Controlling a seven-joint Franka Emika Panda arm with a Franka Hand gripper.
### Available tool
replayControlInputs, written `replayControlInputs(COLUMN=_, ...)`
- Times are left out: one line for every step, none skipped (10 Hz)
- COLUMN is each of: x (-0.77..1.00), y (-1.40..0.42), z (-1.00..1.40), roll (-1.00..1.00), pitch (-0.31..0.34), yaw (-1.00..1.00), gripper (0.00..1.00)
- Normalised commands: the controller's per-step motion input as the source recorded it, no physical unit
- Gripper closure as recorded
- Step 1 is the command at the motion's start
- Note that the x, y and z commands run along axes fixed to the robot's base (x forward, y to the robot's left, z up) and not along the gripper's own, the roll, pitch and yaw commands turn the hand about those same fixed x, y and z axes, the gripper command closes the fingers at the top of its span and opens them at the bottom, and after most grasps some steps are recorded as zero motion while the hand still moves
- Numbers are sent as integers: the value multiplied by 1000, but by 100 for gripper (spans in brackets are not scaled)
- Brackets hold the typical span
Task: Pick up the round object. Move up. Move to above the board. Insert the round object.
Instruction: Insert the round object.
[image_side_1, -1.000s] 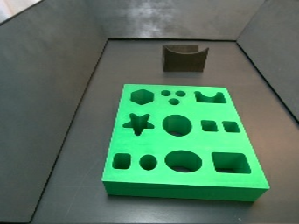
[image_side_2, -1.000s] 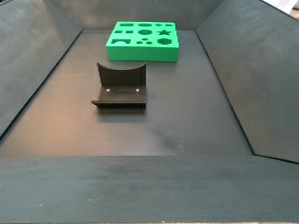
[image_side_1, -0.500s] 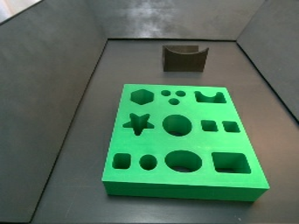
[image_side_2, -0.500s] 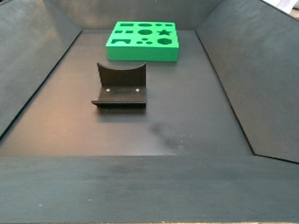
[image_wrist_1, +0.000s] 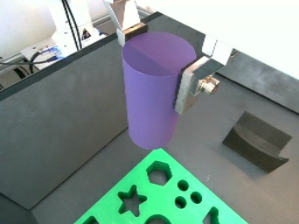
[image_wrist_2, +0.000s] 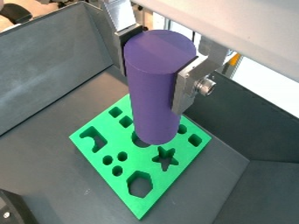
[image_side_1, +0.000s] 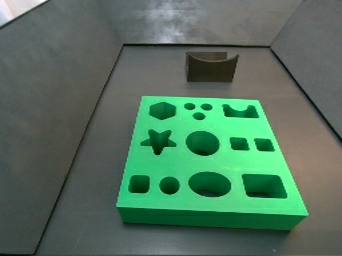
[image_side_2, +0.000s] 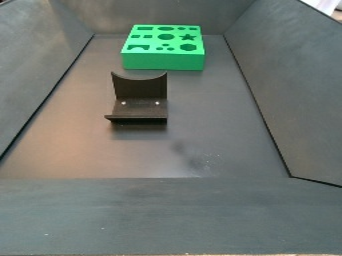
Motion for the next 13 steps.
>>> replayControlInputs(x=154, y=-66, z=-234, roll=9, pitch=-43, yaw=0, gripper=100)
replayControlInputs(x=206, y=-111, z=-277, roll=21, pitch=-74, yaw=0, gripper=100)
replayControlInputs(x=266, y=-174, z=-329, roll=24, pitch=-59, yaw=0, gripper=100)
replayControlInputs(x=300, y=-231, z=-354, roll=50, pitch=-67, yaw=0, gripper=100)
replayControlInputs(x=323, y=-277, z=-369, roll=101, pitch=-71, yaw=49, gripper=100)
replayControlInputs(x=334, y=-306, z=-397, roll=136, pitch=-67, yaw=69, gripper=100)
replayControlInputs(x=354, y=-326, z=-417, roll=176, pitch=-66, yaw=103, gripper=100)
replayControlInputs(x=417, y=-337, z=-420, roll=259, pitch=-34, yaw=151, gripper=100)
replayControlInputs(x=426, y=-337, z=-411, roll=317, pitch=-24, yaw=183, gripper=100)
replayControlInputs(x=451, y=-326, z=-409, roll=333, pitch=-9, yaw=180, gripper=100)
replayControlInputs(x=469, y=-309, z=-411, roll=304, pitch=0, yaw=151, gripper=100)
replayControlInputs(x=480, y=-283, z=-394, roll=257, pitch=0, yaw=120, gripper=100)
replayControlInputs(x=503, y=-249, z=-391, roll=233, pitch=0, yaw=106, gripper=100)
